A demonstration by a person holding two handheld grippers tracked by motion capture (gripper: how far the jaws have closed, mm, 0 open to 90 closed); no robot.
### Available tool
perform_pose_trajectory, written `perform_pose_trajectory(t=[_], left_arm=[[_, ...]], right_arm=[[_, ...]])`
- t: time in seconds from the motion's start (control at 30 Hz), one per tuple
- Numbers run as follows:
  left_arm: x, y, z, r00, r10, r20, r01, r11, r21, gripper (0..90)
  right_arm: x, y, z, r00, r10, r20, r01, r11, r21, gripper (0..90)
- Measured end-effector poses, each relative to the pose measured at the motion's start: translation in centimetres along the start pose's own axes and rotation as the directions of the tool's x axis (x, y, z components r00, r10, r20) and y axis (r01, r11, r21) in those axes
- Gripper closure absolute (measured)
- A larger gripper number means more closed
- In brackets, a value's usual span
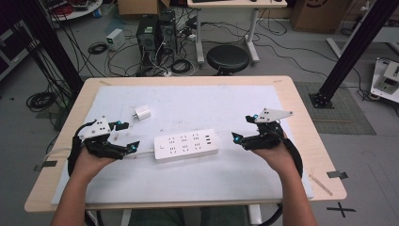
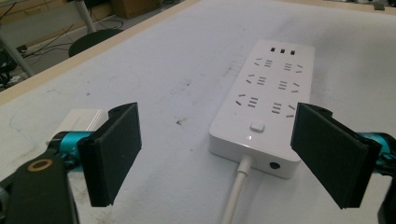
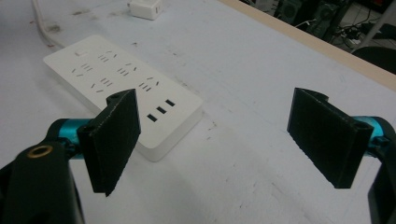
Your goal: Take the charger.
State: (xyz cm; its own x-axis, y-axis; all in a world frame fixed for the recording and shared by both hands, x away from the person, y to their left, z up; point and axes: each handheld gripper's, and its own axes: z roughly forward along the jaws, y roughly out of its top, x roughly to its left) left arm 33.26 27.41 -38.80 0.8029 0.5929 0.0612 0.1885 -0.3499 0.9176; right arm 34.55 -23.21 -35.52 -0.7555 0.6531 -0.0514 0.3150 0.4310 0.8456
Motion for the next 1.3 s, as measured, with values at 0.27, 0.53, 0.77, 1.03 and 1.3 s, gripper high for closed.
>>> perform_pose_trajectory(t=[0.27,0.53,0.77,1.03,1.3], left_arm=[[1.1,1.0,0.4,0.9992,-0.002,-0.041,0.002,1.0,0.001,16.3],[4.1,2.4,1.9,0.996,0.0,-0.089,0.005,0.9982,0.06,16.3],[8.1,3.1,5.2,0.9959,-0.014,-0.089,0.025,0.9922,0.122,16.3],[11.9,0.6,8.4,0.9911,-0.063,-0.118,0.078,0.988,0.133,16.4],[13.3,-1.7,10.1,0.9898,-0.07,-0.124,0.093,0.9774,0.19,16.4]], right_arm=[[0.0,0.0,-0.1,0.9999,-0.013,-0.007,0.013,1.0,0.0,17.3],[0.1,-0.2,-0.2,0.9998,-0.019,-0.011,0.019,1.0,0.006,17.3],[0.2,-0.4,-0.2,0.9996,-0.02,-0.019,0.021,1.0,0.019,17.4],[0.2,-0.6,0.0,0.9997,-0.017,-0.019,0.018,0.999,0.027,17.3],[0.4,-1.0,0.4,0.9997,-0.008,-0.023,0.009,0.999,0.045,17.3]])
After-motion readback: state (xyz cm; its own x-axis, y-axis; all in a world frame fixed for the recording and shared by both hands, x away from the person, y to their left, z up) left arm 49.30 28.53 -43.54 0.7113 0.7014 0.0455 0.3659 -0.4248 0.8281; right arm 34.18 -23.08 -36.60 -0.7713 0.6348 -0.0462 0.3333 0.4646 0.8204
